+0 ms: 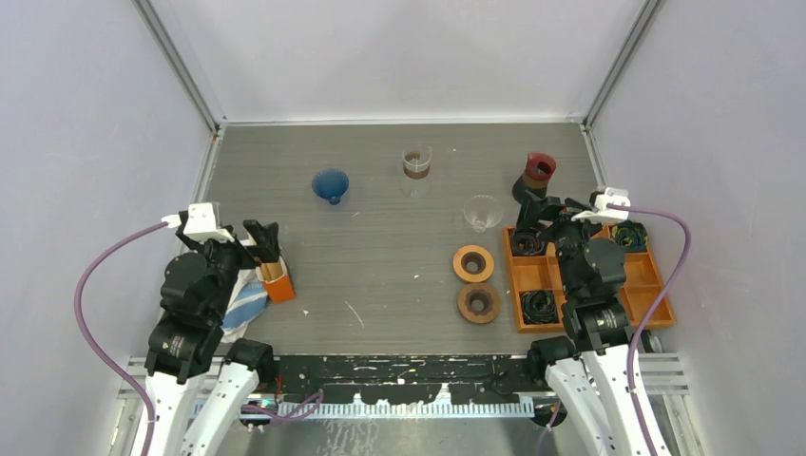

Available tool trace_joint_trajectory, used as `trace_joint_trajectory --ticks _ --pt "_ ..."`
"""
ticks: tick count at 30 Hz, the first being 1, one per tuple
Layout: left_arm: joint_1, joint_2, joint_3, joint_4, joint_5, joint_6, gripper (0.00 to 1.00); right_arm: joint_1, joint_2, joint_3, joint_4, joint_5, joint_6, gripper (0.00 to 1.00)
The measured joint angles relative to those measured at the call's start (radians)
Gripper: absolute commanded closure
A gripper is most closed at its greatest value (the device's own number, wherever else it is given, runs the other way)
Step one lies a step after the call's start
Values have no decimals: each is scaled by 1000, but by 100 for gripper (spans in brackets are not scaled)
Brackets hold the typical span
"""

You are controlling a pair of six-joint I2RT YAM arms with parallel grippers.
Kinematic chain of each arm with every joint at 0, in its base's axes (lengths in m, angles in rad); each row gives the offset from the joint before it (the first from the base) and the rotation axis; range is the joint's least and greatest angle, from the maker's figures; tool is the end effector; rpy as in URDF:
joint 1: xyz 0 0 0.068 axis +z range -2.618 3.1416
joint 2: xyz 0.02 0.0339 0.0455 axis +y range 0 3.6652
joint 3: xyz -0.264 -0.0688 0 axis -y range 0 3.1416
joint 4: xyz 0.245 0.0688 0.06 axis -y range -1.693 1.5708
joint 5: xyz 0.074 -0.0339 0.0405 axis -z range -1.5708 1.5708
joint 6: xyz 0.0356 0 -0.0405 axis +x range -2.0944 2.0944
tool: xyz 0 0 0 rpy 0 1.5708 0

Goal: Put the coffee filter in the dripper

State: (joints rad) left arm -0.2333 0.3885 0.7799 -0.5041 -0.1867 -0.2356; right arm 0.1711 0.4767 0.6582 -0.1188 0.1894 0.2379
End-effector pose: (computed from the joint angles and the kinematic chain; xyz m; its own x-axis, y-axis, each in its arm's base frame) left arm 0.0867 -0.0138 0.3502 -0.1175 -0.2078 -0.9711 0.0209 0.9771 -0.2116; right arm 0.1237 0.0146 0.3447 0.0642 0.2460 -0.9671 0.0029 0.9691 0.2467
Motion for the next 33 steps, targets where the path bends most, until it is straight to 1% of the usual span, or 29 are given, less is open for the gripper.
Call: trace_joint_trajectory --ticks 10,18,27,33 --pt "2 0 0 0 6 0 1 0 25 2 1 -11 0 0" --pt "4 -3 0 0 15 0 1 0 145 53 -3 -78 1 0" --pt "5 -16 0 0 23 0 1 6 394 157 -5 -202 5 0" --pt "4 -23 0 0 26 0 1 60 593 249 -17 -230 -1 0"
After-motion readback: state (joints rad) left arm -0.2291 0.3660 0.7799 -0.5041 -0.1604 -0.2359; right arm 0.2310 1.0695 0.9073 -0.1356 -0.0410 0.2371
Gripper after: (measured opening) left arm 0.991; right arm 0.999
